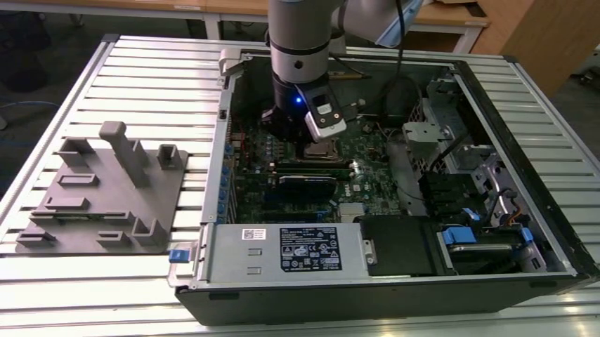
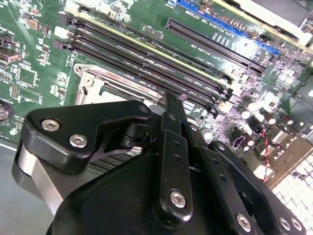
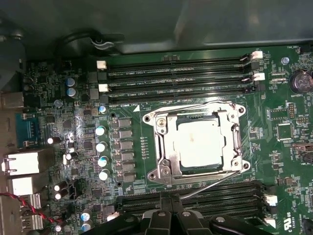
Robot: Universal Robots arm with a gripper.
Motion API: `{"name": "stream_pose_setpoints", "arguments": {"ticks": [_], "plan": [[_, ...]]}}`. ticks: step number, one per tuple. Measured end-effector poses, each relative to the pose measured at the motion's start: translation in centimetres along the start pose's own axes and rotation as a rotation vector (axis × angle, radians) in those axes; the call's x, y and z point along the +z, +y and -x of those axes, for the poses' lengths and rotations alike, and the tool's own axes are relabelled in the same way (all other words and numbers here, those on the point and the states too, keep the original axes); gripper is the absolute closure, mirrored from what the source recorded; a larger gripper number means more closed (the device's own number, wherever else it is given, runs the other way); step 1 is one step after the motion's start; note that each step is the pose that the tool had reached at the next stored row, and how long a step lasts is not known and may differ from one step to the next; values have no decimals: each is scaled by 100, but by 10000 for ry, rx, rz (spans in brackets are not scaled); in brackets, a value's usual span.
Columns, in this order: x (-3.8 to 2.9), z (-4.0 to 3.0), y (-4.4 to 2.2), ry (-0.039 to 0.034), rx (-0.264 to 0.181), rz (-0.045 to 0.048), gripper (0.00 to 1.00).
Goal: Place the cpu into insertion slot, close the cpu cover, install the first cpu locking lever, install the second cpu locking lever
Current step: 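Install the second cpu locking lever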
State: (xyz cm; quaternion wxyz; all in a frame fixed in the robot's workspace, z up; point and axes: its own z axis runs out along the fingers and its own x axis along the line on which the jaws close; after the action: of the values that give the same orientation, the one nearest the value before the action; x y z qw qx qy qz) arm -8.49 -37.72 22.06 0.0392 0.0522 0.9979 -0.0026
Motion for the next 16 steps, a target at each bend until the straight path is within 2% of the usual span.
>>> {"name": "stream_pose_setpoints", "arguments": {"ticks": [16], "plan": [[66,24,5,-2,2,4,90]]}}
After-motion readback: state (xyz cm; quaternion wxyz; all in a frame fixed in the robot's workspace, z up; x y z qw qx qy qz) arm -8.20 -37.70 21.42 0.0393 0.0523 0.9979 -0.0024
